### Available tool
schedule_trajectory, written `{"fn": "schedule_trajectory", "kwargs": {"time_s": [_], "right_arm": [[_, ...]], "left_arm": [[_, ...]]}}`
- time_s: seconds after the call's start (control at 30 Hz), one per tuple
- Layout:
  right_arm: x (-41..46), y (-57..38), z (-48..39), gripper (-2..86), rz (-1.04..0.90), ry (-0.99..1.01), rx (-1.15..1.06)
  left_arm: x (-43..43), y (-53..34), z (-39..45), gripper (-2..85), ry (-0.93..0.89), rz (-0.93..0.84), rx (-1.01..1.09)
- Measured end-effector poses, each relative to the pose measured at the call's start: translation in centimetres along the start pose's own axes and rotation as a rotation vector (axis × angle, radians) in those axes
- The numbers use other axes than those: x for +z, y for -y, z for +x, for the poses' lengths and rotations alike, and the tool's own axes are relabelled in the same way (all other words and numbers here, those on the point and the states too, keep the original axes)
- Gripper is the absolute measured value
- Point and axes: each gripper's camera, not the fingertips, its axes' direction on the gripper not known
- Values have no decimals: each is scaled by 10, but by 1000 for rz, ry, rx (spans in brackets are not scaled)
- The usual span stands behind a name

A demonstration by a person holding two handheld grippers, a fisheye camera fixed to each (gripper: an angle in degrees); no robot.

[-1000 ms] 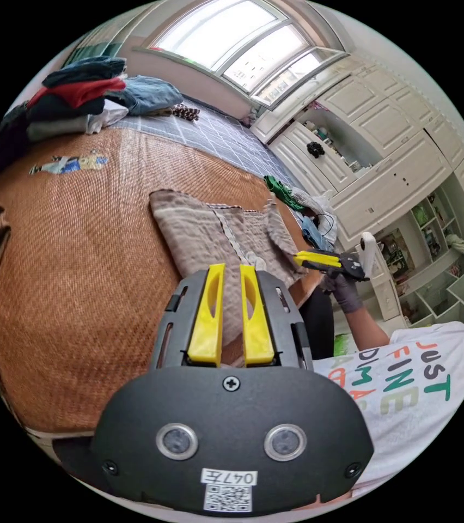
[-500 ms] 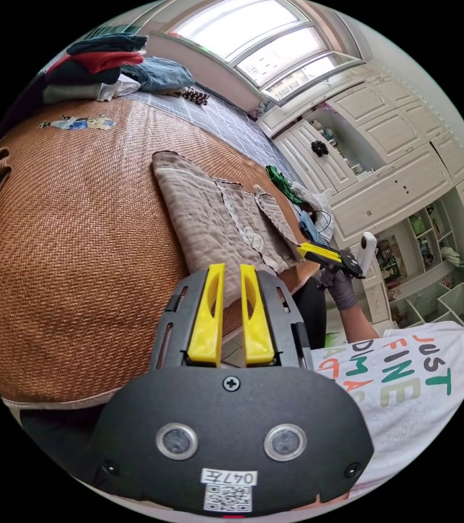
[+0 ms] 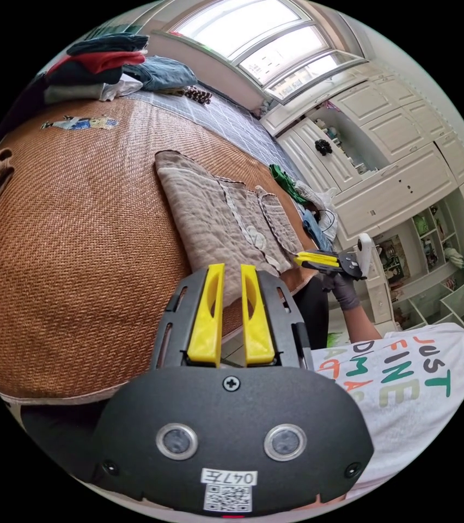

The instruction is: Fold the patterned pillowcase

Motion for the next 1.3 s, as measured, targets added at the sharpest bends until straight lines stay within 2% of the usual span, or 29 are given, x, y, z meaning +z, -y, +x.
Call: {"fn": "schedule_trajectory", "kwargs": {"time_s": [0.13, 0.27, 0.33, 0.47, 0.57, 0.67, 0.93, 1.0, 1.03, 1.07, 1.2, 1.3], "right_arm": [[-29, -11, 15, 73, 116, 37, 52], [-56, -22, 47, 69, 256, 29, 186], [-55, -19, 45, 64, 277, 45, 164], [-30, -4, 28, 52, 167, 48, 105], [-37, 3, 15, 40, 295, 207, 69], [-28, 27, -9, 44, 254, 273, -11], [-35, 53, -60, 13, 345, 228, -151], [-20, 59, -67, 11, 252, 201, -165], [-4, 63, -69, 10, 146, 187, -152], [2, 62, -68, 10, 140, 216, -131], [-11, 56, -61, 9, 181, 277, -84], [-30, 53, -64, 11, 248, 245, -88]], "left_arm": [[-1, -13, 9, 63, 13, 13, -16], [-22, -43, 15, 87, 157, 107, -87], [-25, -55, 10, 102, 150, 134, -125], [-6, -70, 6, 125, 101, 109, -167], [4, -77, 9, 123, 89, 102, -163], [10, -80, 6, 113, 89, 87, -173], [32, -96, -6, 107, -32, 66, -221], [42, -103, -17, 74, -95, 70, -246], [44, -103, -20, 61, -113, 68, -252], [46, -106, -24, 42, -146, 81, -259], [42, -113, -30, 17, -258, 131, -238], [40, -121, -45, 13, -350, 166, -265]]}}
